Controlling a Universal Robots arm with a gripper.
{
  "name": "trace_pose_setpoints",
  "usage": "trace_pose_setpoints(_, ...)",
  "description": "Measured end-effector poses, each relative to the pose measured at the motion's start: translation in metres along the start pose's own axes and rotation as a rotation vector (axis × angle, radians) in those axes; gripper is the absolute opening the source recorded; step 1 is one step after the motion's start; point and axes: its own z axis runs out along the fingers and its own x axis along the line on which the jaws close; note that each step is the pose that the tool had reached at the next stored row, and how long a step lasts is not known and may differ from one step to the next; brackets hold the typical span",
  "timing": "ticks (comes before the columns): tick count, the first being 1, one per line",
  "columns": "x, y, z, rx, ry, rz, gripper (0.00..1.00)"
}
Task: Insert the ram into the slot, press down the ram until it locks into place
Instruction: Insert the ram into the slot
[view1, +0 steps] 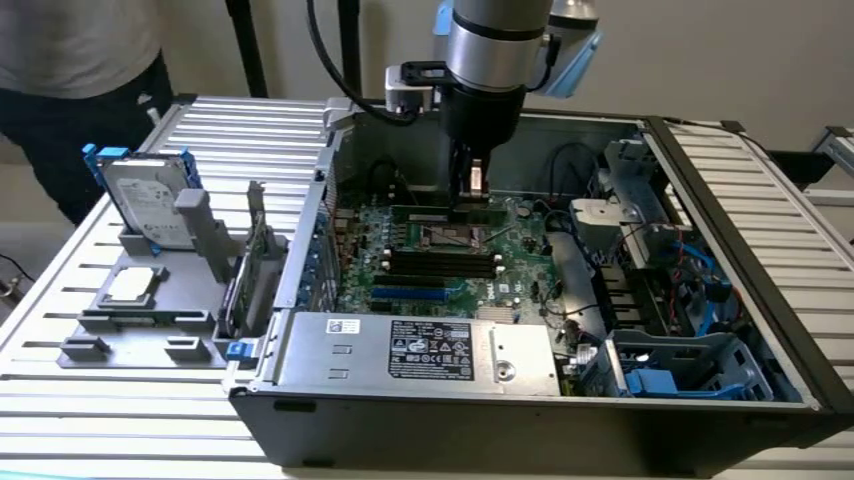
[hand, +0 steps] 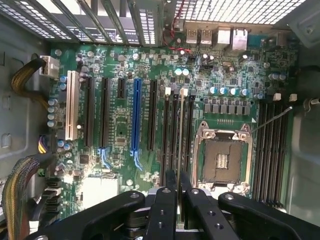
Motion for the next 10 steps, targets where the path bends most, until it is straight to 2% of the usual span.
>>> trace_pose_setpoints(10,0.002,-0.0007,0.0181,0.0000,-0.0001,0.000,0.14)
